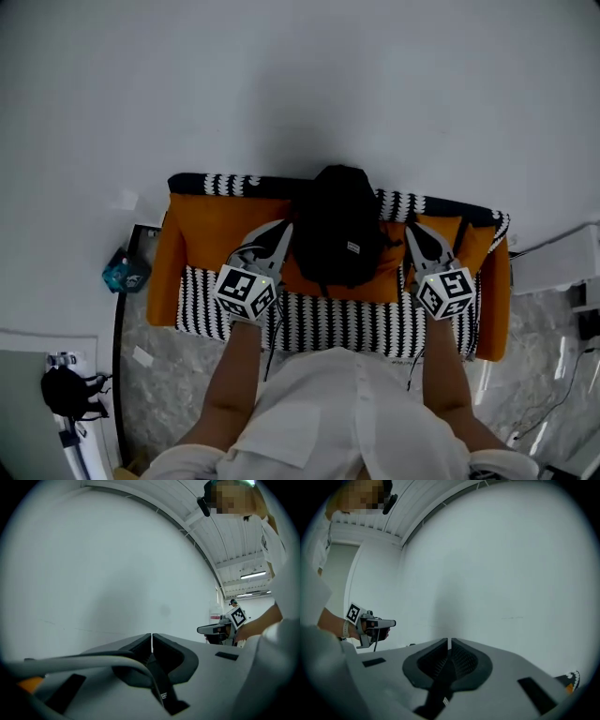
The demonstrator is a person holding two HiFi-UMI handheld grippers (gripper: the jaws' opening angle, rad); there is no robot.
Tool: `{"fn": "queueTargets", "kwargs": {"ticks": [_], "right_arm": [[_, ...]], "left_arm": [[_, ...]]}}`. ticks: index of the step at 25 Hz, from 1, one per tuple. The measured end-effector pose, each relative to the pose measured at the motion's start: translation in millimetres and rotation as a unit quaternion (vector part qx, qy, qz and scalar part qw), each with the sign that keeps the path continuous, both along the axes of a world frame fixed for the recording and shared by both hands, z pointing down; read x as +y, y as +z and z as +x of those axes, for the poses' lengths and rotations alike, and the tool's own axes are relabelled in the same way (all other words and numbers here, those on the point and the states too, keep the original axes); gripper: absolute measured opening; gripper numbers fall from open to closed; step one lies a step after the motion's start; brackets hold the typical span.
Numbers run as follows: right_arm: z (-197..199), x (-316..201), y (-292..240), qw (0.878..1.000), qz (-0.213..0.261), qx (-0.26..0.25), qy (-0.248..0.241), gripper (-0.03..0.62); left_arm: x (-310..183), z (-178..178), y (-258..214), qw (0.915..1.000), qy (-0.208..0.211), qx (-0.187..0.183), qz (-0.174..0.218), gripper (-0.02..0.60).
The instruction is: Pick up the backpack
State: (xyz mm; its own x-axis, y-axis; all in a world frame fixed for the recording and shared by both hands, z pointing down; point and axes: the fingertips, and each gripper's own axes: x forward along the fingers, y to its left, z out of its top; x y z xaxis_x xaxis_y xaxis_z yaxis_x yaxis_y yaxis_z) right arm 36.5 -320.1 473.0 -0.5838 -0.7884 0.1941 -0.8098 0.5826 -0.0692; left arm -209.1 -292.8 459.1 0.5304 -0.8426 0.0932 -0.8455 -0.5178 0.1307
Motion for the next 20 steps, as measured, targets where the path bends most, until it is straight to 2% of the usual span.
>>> {"fn": "queueTargets", "kwargs": {"ticks": [7,13,18,20], "right_arm": [[-16,-16,35,0.999,-0.037,-0.008,-0.001,0.021],[-24,-33,66,0.998,-0.056,-0.003,-0.017,0.021],[-28,-43,95,0.997,-0.076,-0.001,-0.025,0.023],[-29,-49,107,0.996,-0.085,0.004,-0.027,0.061]], "left_arm": [[-34,6,35,0.9990,0.026,0.005,-0.035,0.028],[-48,10,70,0.9973,0.027,0.017,-0.066,0.029],[-57,21,102,0.9945,0.041,0.009,-0.096,0.029],[-63,26,113,0.9933,0.048,0.002,-0.105,0.029]]}}
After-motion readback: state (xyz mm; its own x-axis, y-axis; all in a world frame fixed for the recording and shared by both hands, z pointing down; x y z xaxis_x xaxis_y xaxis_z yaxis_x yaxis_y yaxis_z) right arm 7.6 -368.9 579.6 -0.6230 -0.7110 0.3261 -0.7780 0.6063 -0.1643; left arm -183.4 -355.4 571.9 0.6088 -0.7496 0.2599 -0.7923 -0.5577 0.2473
